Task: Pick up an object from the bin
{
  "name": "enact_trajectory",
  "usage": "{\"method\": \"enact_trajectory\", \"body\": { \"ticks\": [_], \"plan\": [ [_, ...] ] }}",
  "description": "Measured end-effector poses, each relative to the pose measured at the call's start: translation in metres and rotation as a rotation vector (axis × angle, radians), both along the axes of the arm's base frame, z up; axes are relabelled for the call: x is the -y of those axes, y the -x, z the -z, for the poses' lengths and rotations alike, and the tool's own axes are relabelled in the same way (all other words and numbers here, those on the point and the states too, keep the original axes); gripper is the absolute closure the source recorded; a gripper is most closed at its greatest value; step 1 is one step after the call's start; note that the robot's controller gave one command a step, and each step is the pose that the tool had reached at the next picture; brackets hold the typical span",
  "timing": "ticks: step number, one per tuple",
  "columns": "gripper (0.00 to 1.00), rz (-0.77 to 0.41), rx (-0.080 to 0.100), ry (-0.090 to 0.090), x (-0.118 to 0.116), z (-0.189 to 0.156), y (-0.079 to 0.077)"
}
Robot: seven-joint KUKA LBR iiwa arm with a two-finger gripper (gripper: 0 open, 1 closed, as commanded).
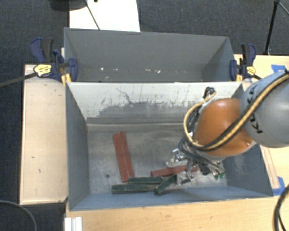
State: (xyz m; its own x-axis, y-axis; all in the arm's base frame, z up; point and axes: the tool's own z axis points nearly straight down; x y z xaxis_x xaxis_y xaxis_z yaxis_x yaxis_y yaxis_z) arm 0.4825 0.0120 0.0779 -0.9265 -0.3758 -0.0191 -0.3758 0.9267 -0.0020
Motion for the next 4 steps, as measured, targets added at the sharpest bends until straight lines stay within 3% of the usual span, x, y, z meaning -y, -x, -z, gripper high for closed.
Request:
{"method": "enact_trajectory", "body": {
  "ticks": [1,3,4],
  "plan": [
    [1.0,0.004,-0.019,0.004,0.001,-0.018,0.003],
    [1.0,0.006,-0.013,0.004,0.001,-0.038,0.0],
    [1.0,0.008,-0.022,0.005,0.001,-0.045,0.002]
  ]
}}
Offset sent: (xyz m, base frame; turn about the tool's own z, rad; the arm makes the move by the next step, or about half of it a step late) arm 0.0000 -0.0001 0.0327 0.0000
